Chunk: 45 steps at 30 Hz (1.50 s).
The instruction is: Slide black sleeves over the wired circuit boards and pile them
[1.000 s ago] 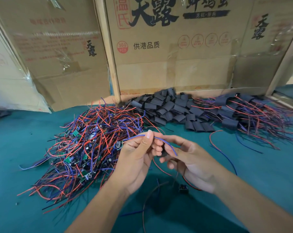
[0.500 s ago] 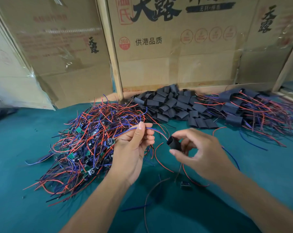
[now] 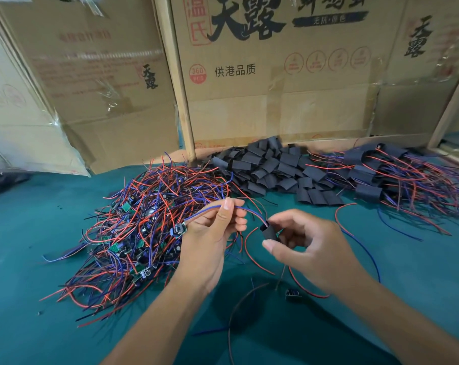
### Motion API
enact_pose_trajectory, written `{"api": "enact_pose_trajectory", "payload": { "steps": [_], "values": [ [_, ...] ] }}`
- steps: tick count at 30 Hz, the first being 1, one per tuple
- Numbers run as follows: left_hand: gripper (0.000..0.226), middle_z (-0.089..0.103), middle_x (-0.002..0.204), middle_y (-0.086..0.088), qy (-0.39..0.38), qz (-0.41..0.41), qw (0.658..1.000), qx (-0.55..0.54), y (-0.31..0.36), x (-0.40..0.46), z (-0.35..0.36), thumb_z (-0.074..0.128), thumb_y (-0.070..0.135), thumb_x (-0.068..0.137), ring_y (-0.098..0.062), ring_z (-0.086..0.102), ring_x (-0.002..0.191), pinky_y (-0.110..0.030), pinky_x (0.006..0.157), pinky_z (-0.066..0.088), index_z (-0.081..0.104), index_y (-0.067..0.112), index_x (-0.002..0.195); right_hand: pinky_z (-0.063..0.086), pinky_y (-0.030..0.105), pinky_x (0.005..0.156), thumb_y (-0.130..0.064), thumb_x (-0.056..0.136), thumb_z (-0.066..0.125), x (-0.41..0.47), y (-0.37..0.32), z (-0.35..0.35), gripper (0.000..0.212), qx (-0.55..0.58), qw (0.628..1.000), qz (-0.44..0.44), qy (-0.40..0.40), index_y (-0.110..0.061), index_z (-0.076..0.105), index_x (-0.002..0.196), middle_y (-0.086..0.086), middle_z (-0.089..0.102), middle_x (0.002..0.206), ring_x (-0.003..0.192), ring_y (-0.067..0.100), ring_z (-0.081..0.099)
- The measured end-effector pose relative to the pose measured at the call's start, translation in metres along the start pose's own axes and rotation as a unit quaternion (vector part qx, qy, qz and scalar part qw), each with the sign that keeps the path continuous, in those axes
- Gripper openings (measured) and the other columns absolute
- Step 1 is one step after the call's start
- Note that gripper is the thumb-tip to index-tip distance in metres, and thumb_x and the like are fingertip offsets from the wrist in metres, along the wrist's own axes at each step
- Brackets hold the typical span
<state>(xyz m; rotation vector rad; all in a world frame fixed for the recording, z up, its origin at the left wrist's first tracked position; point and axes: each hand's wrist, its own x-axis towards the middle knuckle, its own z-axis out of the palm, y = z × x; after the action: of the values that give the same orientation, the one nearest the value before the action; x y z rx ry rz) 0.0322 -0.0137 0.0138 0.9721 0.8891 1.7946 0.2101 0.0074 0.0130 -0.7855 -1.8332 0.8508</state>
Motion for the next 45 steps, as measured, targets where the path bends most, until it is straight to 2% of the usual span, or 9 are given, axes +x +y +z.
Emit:
{"api": "enact_pose_trajectory", "payload": {
  "steps": [6, 12, 15, 19, 27, 32, 35, 39, 45],
  "values": [
    [0.022, 0.068, 0.078, -0.007, -0.046, 0.018, 0.998, 0.049, -0.002, -0.002, -0.001, 0.061, 0.026, 0.089, -0.015, 0.060, 0.068, -0.022, 0.069, 0.052, 0.078, 0.012, 0.084, 0.050, 0.025, 0.064, -0.046, 0.069, 0.071, -0.001, -0.003, -0.001, 0.024, -0.048, 0.999, 0.020, 0.008, -0.033, 0.069, 0.088, -0.012, 0.069, 0.079, 0.068, 0.009, 0.061],
    [0.030, 0.075, 0.091, 0.002, -0.082, -0.061, 0.980, 0.168, -0.012, -0.011, 0.002, 0.069, 0.042, 0.085, -0.012, 0.057, 0.077, -0.025, 0.076, 0.046, 0.080, 0.016, 0.093, 0.047, 0.014, 0.074, -0.024, 0.075, 0.081, -0.001, 0.002, 0.000, 0.021, -0.156, 0.988, -0.015, 0.007, -0.022, 0.069, 0.092, -0.014, 0.069, 0.083, 0.082, 0.002, 0.063],
    [0.032, 0.076, 0.103, 0.004, -0.059, -0.095, 0.974, 0.198, -0.011, -0.011, 0.005, 0.060, 0.050, 0.092, -0.015, 0.060, 0.085, -0.030, 0.079, 0.048, 0.081, 0.025, 0.096, 0.052, 0.019, 0.070, -0.017, 0.078, 0.081, -0.001, 0.006, 0.002, 0.022, -0.081, 0.995, 0.054, 0.000, -0.028, 0.066, 0.091, -0.014, 0.072, 0.083, 0.077, 0.005, 0.068],
    [0.034, 0.075, 0.093, 0.007, -0.039, -0.112, 0.975, 0.187, -0.009, -0.011, 0.010, 0.049, 0.032, 0.102, -0.009, 0.055, 0.081, -0.026, 0.071, 0.047, 0.082, 0.023, 0.096, 0.054, 0.031, 0.064, -0.003, 0.085, 0.073, 0.002, 0.007, 0.003, 0.018, 0.068, 0.990, 0.122, -0.029, -0.019, 0.067, 0.092, -0.003, 0.071, 0.076, 0.063, 0.014, 0.064],
    [0.040, 0.067, 0.094, -0.016, -0.109, -0.148, 0.966, 0.180, -0.011, -0.017, 0.013, 0.047, 0.030, 0.105, -0.034, 0.059, 0.096, -0.057, 0.097, 0.046, 0.072, -0.001, 0.100, 0.043, 0.018, 0.047, 0.001, 0.094, 0.060, 0.003, 0.003, 0.002, 0.006, 0.203, 0.963, 0.166, -0.064, -0.001, 0.065, 0.091, 0.007, 0.066, 0.072, 0.051, 0.012, 0.053],
    [0.031, 0.071, 0.102, -0.005, -0.121, -0.177, 0.970, 0.116, -0.010, -0.016, 0.009, 0.070, 0.042, 0.089, -0.019, 0.062, 0.098, -0.033, 0.083, 0.051, 0.072, 0.015, 0.104, 0.037, 0.016, 0.046, -0.003, 0.094, 0.060, 0.008, 0.005, -0.006, 0.006, 0.247, 0.951, 0.186, -0.016, -0.003, 0.065, 0.090, 0.009, 0.066, 0.076, 0.052, 0.009, 0.049],
    [0.052, 0.072, 0.108, -0.006, -0.093, -0.229, 0.968, 0.042, -0.008, -0.014, 0.008, 0.071, 0.046, 0.076, -0.017, 0.065, 0.089, -0.030, 0.076, 0.053, 0.066, 0.012, 0.115, 0.036, 0.016, 0.046, -0.004, 0.094, 0.060, 0.012, 0.008, -0.015, 0.006, 0.265, 0.944, 0.198, 0.001, -0.004, 0.066, 0.091, 0.009, 0.066, 0.076, 0.052, 0.009, 0.049],
    [0.037, 0.064, 0.082, -0.005, 0.010, -0.245, 0.967, -0.068, -0.004, -0.006, 0.005, 0.063, 0.044, 0.085, -0.016, 0.056, 0.064, -0.029, 0.063, 0.045, 0.062, 0.013, 0.106, 0.036, 0.016, 0.045, -0.002, 0.094, 0.059, 0.015, 0.013, -0.020, 0.005, 0.262, 0.940, 0.219, -0.018, -0.001, 0.065, 0.093, 0.010, 0.066, 0.077, 0.052, 0.009, 0.048],
    [0.025, 0.050, 0.067, -0.007, 0.087, -0.152, 0.983, 0.054, -0.004, -0.006, 0.007, 0.045, 0.017, 0.100, -0.016, 0.044, 0.053, -0.029, 0.053, 0.038, 0.060, 0.010, 0.082, 0.041, 0.023, 0.053, -0.010, 0.099, 0.056, 0.014, 0.015, -0.023, 0.012, 0.199, 0.950, 0.232, -0.056, -0.006, 0.067, 0.100, 0.003, 0.066, 0.078, 0.061, 0.013, 0.053]
  ]
}}
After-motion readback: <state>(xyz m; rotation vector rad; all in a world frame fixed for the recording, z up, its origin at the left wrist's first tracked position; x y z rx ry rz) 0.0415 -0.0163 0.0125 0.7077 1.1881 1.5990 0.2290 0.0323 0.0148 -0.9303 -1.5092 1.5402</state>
